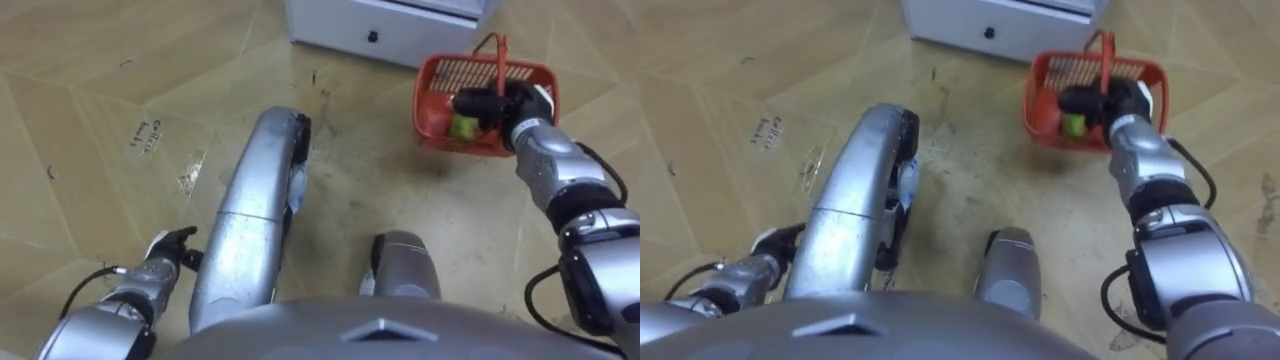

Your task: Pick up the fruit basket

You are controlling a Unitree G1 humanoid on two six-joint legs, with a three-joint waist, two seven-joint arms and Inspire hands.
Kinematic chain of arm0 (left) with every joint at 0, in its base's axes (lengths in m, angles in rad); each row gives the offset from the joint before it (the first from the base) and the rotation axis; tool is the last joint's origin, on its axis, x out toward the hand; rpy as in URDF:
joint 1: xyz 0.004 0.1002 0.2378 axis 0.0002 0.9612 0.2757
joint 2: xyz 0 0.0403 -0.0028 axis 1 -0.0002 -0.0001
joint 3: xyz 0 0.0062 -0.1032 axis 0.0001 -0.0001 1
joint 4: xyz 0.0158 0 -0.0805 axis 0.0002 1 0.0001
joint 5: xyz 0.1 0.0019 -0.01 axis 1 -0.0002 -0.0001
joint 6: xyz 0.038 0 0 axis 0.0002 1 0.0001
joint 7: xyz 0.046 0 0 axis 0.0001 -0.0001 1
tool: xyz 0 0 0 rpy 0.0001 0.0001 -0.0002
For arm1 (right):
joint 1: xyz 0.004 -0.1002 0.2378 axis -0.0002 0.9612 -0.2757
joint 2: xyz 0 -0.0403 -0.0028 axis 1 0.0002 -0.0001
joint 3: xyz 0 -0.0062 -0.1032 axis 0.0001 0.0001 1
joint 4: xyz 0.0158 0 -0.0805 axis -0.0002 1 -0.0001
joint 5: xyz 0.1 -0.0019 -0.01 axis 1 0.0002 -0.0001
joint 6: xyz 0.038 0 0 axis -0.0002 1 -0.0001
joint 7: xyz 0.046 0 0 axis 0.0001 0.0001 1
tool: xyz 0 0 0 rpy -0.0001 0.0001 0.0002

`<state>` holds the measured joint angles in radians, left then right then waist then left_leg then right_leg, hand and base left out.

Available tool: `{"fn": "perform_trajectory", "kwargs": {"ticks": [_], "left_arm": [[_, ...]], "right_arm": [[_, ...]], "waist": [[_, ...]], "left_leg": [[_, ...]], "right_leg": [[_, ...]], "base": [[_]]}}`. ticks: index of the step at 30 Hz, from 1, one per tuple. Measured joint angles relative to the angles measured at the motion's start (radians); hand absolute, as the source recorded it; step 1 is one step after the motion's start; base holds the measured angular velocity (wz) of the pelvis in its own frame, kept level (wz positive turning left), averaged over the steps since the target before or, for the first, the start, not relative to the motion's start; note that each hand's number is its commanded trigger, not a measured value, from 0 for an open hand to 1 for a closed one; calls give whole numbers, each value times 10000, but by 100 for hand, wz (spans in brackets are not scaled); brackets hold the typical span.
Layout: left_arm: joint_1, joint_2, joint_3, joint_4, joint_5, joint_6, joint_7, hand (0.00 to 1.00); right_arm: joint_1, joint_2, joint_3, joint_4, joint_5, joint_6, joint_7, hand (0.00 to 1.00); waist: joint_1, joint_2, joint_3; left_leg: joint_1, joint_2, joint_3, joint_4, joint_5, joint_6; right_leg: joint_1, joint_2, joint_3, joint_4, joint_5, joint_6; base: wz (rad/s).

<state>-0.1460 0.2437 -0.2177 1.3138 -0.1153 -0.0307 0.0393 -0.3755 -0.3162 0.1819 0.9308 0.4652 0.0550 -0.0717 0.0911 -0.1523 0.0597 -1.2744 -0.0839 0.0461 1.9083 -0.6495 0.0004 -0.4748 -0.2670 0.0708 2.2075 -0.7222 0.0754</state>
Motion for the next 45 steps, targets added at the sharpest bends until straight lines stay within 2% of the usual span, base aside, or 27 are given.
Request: {"fn": "perform_trajectory", "kwargs": {"ticks": [4,6,7,8,9,10,11,14,16,17,18,21,24,26,27,30,33,34,35,36,37,38,39,40,42,43,45], "left_arm": [[269,178,402,-6,5,74,167,0],[580,168,648,-115,159,111,183,0],[912,159,765,-227,226,160,180,0],[1272,138,785,-288,333,283,162,0],[1316,94,779,-403,465,342,135,0],[1433,47,774,-771,526,453,91,0],[1463,82,863,-851,537,560,200,0],[1377,138,1096,-1103,691,646,462,0],[1475,166,1322,-1101,811,799,666,0],[1560,232,1372,-1118,816,898,708,0],[1577,247,1377,-1146,818,934,732,0],[1789,362,1453,-1263,892,952,858,0],[2248,359,1758,-1634,1101,913,870,0],[2264,356,1804,-1770,1092,913,873,0],[2262,357,1800,-1889,1068,898,874,0],[2239,315,1765,-1960,1073,826,874,0],[2196,323,1774,-1952,1057,800,872,0],[2150,316,1791,-1962,1046,803,873,0],[2154,310,1789,-1995,938,800,873,0],[2156,309,1789,-1998,834,801,874,0],[2183,317,1772,-2103,752,802,873,0],[2161,376,1733,-2180,769,778,871,0],[2087,405,1728,-2165,824,734,875,0],[2095,404,1715,-2164,828,727,876,0],[2073,388,1588,-2250,836,617,875,0],[2080,382,1560,-2262,835,587,873,0],[2212,368,1499,-2270,837,444,864,0]], "right_arm": [[4,74,337,-522,-39,4,-13,100],[7,122,331,-796,-146,4,-29,100],[7,221,335,-964,-271,3,-113,100],[225,328,240,-1240,-390,4,-273,100],[445,207,93,-1512,-427,-11,-332,100],[722,-29,-181,-1893,-479,-49,-412,100],[786,34,-212,-2081,-663,-47,-476,100],[1236,412,62,-2861,-1345,-5,-252,100],[1843,426,296,-3470,-1883,-116,-106,100],[2214,380,313,-4028,-1974,-149,-23,100],[2380,302,310,-4332,-1982,-171,-1,100],[2844,36,292,-5337,-2017,-211,194,100],[3553,-11,244,-6635,-2043,-208,667,100],[3728,-13,211,-7123,-2139,-211,925,100],[3736,-11,212,-7197,-2190,-212,1091,100],[3850,-13,218,-7290,-2417,-200,1336,100],[4067,2,241,-7662,-2497,-178,1605,100],[4168,-15,234,-7982,-2524,-97,1628,100],[4294,-25,224,-8301,-2523,-97,1696,100],[4331,-23,222,-8414,-2528,-97,1758,100],[4393,-12,218,-8641,-2566,-96,1891,100],[4389,21,223,-8877,-2749,-96,2042,100],[4370,33,220,-9134,-2819,-98,2137,100],[4361,33,219,-9222,-2806,-99,2202,100],[4362,35,246,-9485,-2789,-101,2364,100],[4364,36,253,-9498,-2763,-100,2391,100],[4427,27,263,-9503,-2891,-100,2367,100]], "waist": [[76,26,-13],[97,171,-29],[174,305,-20],[246,457,53],[199,389,21],[-56,327,-217],[52,309,-281],[262,411,-292],[204,437,-292],[188,448,-314],[157,466,-332],[-73,441,-342],[-75,475,-385],[-147,564,-412],[-143,632,-424],[-137,789,-469],[-253,956,-477],[-357,962,-479],[-388,982,-479],[-413,992,-483],[-479,1021,-499],[-489,1022,-504],[-457,1057,-485],[-484,1074,-474],[-548,1134,-428],[-554,1154,-417],[-703,1170,-407]], "left_leg": [[766,124,-376,-418,55,98],[1245,424,-583,-842,221,309],[1367,705,-655,-619,1016,662],[1261,449,-152,-892,1363,865],[1235,126,488,-1880,1193,1017],[1211,-359,1189,-3480,1351,1638],[1425,-215,1383,-3818,1288,1944],[2579,68,1397,-5811,1541,1888],[3760,62,1412,-6906,1694,1753],[4346,37,1436,-7442,1764,1671],[4566,39,1453,-7637,1800,1646],[5475,155,1566,-8534,2008,1629],[6421,422,1669,-9659,2268,1517],[6620,526,1687,-10084,2428,1547],[6732,573,1681,-10290,2492,1532],[6963,565,1720,-10550,2544,1541],[7251,472,1755,-10809,2581,1539],[7429,335,1756,-11065,2676,1561],[7702,242,1757,-11396,2785,1560],[7865,195,1740,-11584,2844,1559],[8189,153,1678,-11967,2958,1550],[8484,171,1621,-12324,3047,1519],[8731,235,1557,-12633,3124,1464],[8887,240,1513,-12810,3186,1440],[9617,314,1418,-13613,3364,1351],[9813,357,1412,-13798,3435,1267],[10483,437,1127,-14419,3626,1032]], "right_leg": [[438,321,99,-1523,-1,0],[790,594,8,-2813,2,2],[1254,740,-63,-3782,10,9],[2075,682,-191,-4748,10,16],[2366,521,-204,-5148,11,19],[2769,574,-269,-5801,33,130],[2880,630,-286,-6533,262,351],[2700,510,-318,-8375,535,497],[3097,412,-493,-9863,857,350],[3345,414,-562,-10528,1329,223],[3469,389,-555,-10743,1520,196],[3790,390,-474,-11284,2562,201],[3927,426,-543,-11990,4030,140],[3948,469,-650,-12359,4500,129],[4031,461,-773,-12635,4609,183],[4271,384,-965,-13057,4844,112],[4360,324,-965,-13045,5297,90],[4226,232,-938,-12789,5743,79],[4030,226,-773,-12491,6453,106],[3975,237,-718,-12392,6865,139],[3841,254,-709,-12227,7787,173],[3609,319,-695,-11964,7796,230],[3170,499,-668,-11610,6795,67],[2944,640,-675,-11443,6271,-1],[1946,1120,-799,-11652,4929,40],[1741,1221,-851,-11930,4692,31],[1393,1391,-1069,-14231,4245,-81]], "base": [[-50],[-58],[-56],[-28],[50],[68],[41],[-46],[-50],[-35],[-40],[-32],[-44],[-17],[-13],[-7],[3],[11],[10],[8],[0],[-6],[-9],[3],[2],[-4],[19]]}}
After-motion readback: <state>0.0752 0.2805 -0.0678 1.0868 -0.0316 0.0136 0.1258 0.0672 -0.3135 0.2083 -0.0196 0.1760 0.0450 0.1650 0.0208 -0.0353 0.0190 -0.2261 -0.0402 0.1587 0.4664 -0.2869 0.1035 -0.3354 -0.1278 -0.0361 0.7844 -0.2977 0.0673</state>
